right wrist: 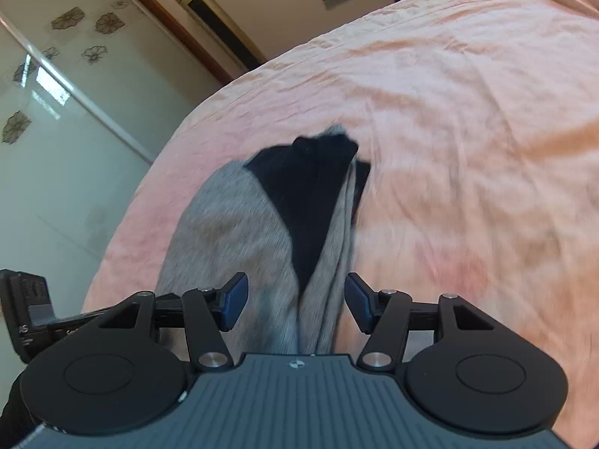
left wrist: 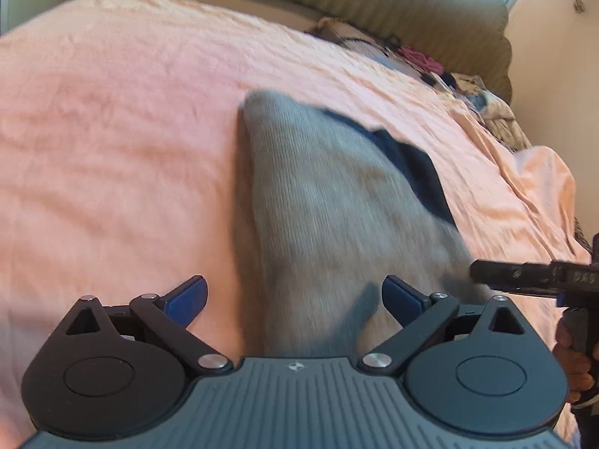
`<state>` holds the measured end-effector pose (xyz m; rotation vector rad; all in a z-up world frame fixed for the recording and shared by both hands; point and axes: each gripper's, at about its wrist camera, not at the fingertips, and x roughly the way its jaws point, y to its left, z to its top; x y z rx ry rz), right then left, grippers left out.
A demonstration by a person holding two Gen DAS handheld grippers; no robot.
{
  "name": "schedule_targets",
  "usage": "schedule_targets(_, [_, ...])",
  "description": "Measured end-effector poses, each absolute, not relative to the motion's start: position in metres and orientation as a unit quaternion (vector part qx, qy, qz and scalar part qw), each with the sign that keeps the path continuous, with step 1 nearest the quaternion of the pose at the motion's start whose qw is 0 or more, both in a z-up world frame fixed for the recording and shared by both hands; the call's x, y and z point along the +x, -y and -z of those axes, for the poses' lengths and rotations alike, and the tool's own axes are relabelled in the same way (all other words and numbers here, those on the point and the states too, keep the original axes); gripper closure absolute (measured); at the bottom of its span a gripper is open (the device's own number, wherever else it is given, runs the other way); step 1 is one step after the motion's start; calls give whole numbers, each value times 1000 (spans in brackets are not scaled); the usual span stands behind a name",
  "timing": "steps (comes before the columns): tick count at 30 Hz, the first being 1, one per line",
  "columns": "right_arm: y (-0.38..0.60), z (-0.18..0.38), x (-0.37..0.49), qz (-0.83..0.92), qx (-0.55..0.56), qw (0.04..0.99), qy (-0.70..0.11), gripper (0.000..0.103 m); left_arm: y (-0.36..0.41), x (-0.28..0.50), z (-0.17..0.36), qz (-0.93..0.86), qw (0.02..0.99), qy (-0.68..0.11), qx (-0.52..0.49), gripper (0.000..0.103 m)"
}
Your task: Fold small clothes
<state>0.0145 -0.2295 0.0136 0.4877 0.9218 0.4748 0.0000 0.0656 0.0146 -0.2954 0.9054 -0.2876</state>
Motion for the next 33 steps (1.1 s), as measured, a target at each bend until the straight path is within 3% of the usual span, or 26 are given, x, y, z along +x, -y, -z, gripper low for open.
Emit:
schedule_targets(2, [220, -5, -4, -236, 207, 832, -458, 47, -44, -8, -11, 125, 897, -417, -80, 3])
schedule_targets(3, [212, 0, -9, -241, 181, 833, -465, 58, -32, -8, -9, 118, 902, -413, -48, 3])
schedule_targets(4, [203, 0, -16, -233, 133, 854, -446, 79, -21, -6, -7, 109, 905, -410, -19, 1])
schedule_targets(7, [204, -2, -3, -234, 114, 854, -450, 86, -18, -3, -13, 112, 900, -420, -26, 5])
schedule_targets(9, [209, -5, -4, -229, 117, 852, -456, 83, -29, -13, -19, 117, 897, -424, -45, 8])
schedule_targets(12, [206, -21, -29, -211, 108, 866, -441, 58, -40, -30, -16, 110, 895, -429, -56, 8])
schedule_targets(13, [203, -25, -36, -220, 107, 869, -430, 55, -40, -34, -14, 108, 898, -423, -48, 8])
schedule_targets(15, [196, -24, -43, -221, 92, 869, -432, 55, -32, -39, -11, 104, 904, -414, -19, 8])
schedule_targets(17, [188, -9, -48, -216, 36, 876, -429, 68, -30, -40, -9, 102, 908, -407, -7, 7])
schedule_targets(18, [190, -5, -50, -226, 25, 880, -417, 68, -31, -40, -8, 103, 908, -405, -7, 7])
schedule_targets(20, [203, -9, -46, -220, 63, 873, -430, 69, -32, -41, -9, 102, 909, -405, -10, 7])
schedule_targets(26, [178, -50, -54, -198, 53, 908, -365, 44, -28, -41, -7, 94, 911, -402, -6, 7])
schedule_targets(27, [169, -52, -51, -211, 53, 907, -361, 34, -28, -40, -7, 93, 911, -402, -6, 7])
schedule_targets(28, [158, -50, -46, -221, 44, 904, -363, 31, -28, -40, -7, 94, 910, -403, -6, 7])
schedule_targets(31, [139, -18, -27, -216, 4, 883, -416, 36, -30, -42, -5, 101, 913, -395, -1, 7])
schedule_targets(33, [142, -6, -35, -237, -27, 892, -384, 37, -34, -45, -6, 100, 914, -393, -1, 7])
